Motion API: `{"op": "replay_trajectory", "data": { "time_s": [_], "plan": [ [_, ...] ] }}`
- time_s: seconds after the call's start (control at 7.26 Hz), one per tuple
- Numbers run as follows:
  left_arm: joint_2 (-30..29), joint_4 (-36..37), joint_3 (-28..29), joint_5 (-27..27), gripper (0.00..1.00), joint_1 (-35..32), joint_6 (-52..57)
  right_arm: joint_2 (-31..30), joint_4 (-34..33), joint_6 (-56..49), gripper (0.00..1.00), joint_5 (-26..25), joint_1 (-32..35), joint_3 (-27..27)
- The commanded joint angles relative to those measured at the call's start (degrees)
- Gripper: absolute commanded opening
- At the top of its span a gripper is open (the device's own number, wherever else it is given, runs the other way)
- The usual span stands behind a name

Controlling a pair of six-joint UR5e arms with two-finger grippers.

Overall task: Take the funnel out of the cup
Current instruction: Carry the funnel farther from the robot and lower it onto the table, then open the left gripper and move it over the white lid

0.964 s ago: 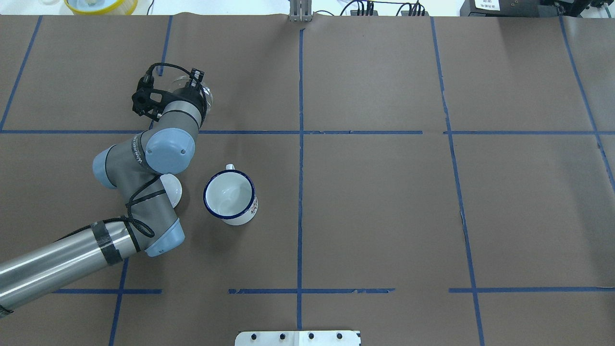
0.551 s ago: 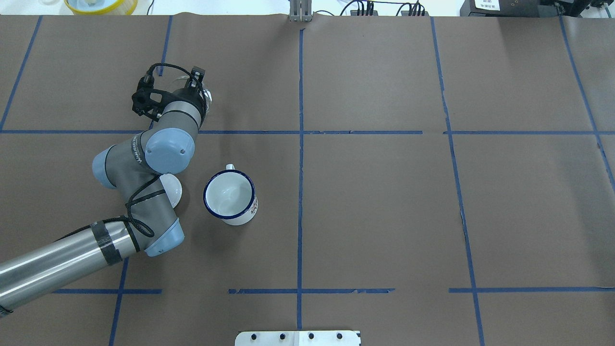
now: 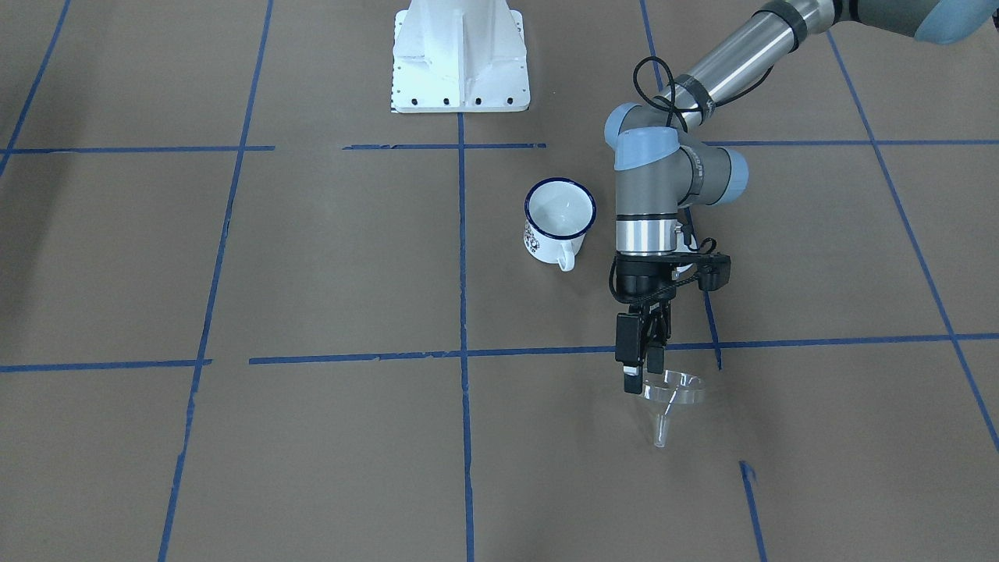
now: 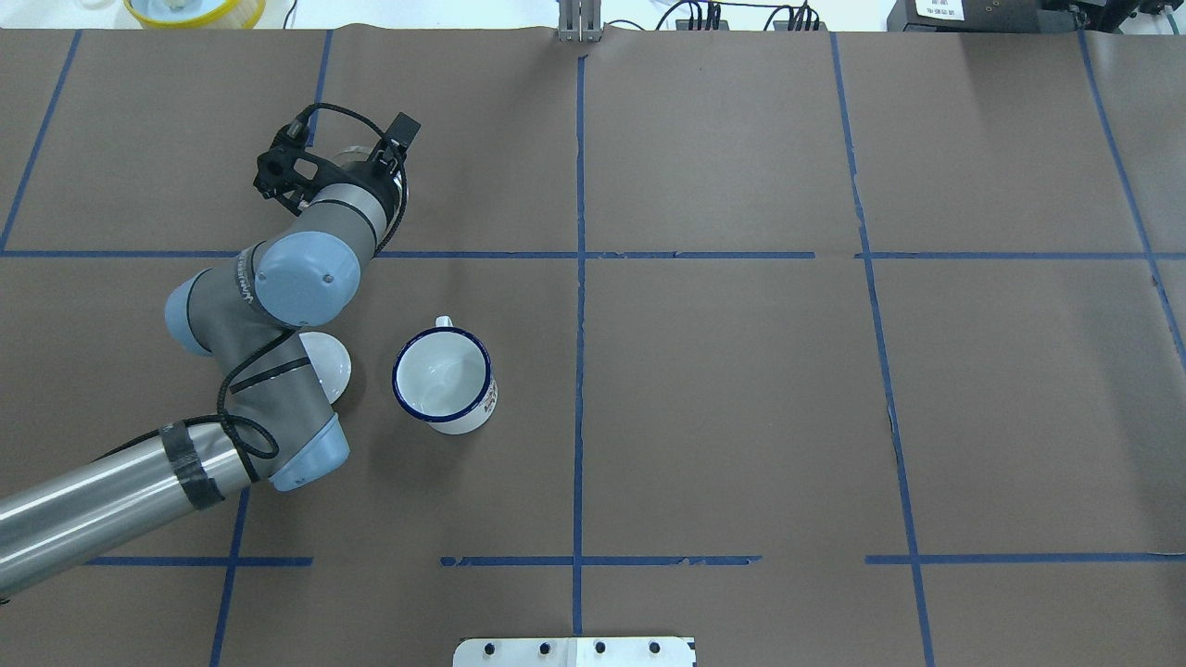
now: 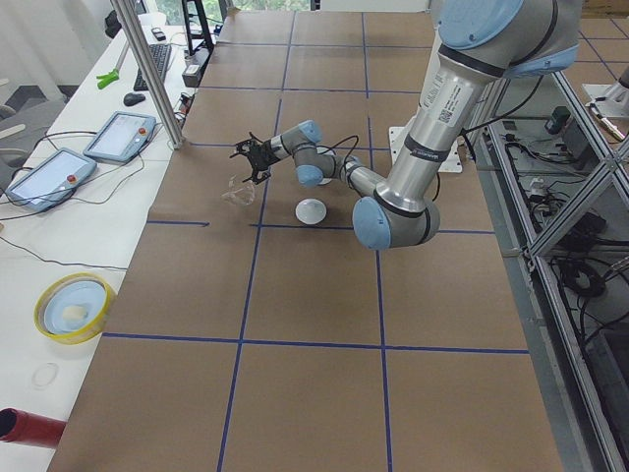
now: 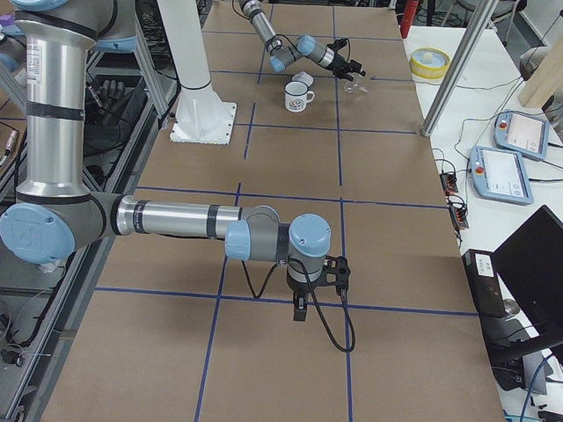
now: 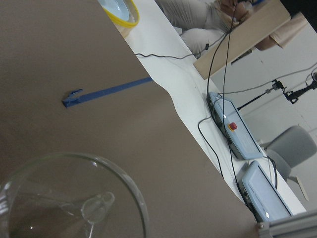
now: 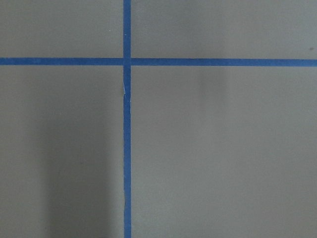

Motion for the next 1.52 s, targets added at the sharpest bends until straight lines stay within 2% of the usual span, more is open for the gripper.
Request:
{"op": "replay_trajectory", "data": {
  "time_s": [0.0,0.14,0.28,0.41,0.69,0.96,1.1,1.38],
  "plan": [
    [9.6,4.4,-14.7,-7.0,1.00,-0.4,7.5,0.0,0.0,0.0,1.00,0.0,0.0,0.0],
    [11.1,13.7,-21.7,-11.0,1.00,-0.4,9.7,0.0,0.0,0.0,1.00,0.0,0.0,0.0],
    [10.9,21.7,-26.3,-16.2,1.00,-0.4,13.8,0.0,0.0,0.0,1.00,0.0,0.0,0.0],
    [11.0,25.2,-27.3,-20.9,1.00,-0.5,19.2,0.0,0.0,0.0,1.00,0.0,0.0,0.0],
    [11.2,29.2,-26.8,-35.8,1.00,-2.7,35.5,0.0,0.0,0.0,1.00,0.0,0.0,-0.1],
    [14.2,30.3,-26.5,-45.0,1.00,-4.2,47.2,0.0,0.0,0.0,1.00,0.0,0.0,0.0],
    [15.4,30.5,-26.5,-48.8,1.00,-4.9,50.6,0.0,0.0,0.0,1.00,0.0,0.0,0.0],
    [16.9,30.5,-24.6,-49.9,1.00,-4.8,52.5,0.0,0.0,0.0,1.00,0.0,0.0,0.0]
  ]
}}
